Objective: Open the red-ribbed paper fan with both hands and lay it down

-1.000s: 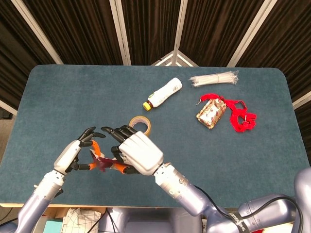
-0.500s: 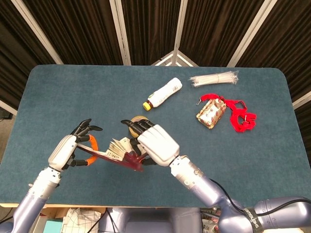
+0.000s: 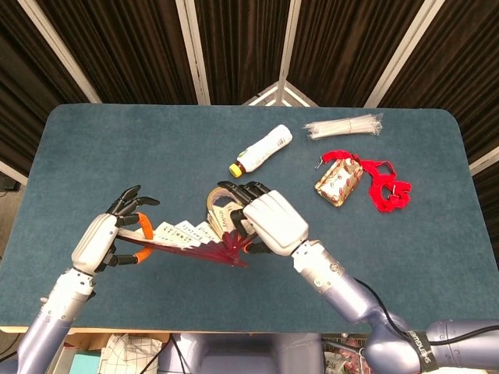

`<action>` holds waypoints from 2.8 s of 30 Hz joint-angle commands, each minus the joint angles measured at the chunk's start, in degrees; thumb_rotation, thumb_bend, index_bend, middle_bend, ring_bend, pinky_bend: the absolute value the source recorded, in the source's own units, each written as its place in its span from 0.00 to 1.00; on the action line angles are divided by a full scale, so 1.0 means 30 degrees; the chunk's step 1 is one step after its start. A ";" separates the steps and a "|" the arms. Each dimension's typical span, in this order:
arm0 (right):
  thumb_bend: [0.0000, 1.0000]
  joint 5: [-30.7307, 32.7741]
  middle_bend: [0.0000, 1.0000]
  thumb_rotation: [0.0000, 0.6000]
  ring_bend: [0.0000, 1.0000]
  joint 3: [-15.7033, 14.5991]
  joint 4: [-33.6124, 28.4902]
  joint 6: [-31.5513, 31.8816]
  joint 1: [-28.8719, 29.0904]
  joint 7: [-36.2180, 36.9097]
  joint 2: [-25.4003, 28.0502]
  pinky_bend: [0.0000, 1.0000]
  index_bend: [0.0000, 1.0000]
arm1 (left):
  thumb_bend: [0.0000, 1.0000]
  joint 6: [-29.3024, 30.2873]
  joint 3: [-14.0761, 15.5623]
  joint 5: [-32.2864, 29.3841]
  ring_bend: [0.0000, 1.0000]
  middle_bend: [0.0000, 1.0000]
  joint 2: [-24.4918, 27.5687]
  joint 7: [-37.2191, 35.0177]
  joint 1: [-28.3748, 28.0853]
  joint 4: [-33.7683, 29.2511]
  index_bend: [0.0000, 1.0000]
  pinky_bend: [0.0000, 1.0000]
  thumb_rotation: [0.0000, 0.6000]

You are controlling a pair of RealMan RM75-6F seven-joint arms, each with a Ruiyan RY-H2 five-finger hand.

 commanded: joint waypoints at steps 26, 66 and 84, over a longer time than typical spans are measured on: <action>0.40 -0.1605 0.14 1.00 0.22 -0.0927 0.1893 0.0162 -0.1756 -0.0251 0.2706 0.21 0.73 | 0.48 0.1250 -0.0761 0.0724 0.00 0.22 -0.1169 0.7381 -0.0745 -0.0674 0.62 0.10 1.00; 0.21 0.1314 0.14 1.00 0.22 -0.1493 0.4793 0.1810 -0.3742 -0.4000 0.2303 0.21 0.13 | 0.32 0.0802 -0.2865 0.1919 0.00 0.06 -0.9393 1.8741 -0.4807 0.1567 0.15 0.10 1.00; 0.21 0.5743 0.14 1.00 0.21 -0.4433 0.5741 0.1723 -0.3239 -1.2852 0.3896 0.17 0.11 | 0.32 0.1674 -0.3586 0.2270 0.00 0.02 -0.8196 2.2179 -0.4848 0.0199 0.14 0.09 1.00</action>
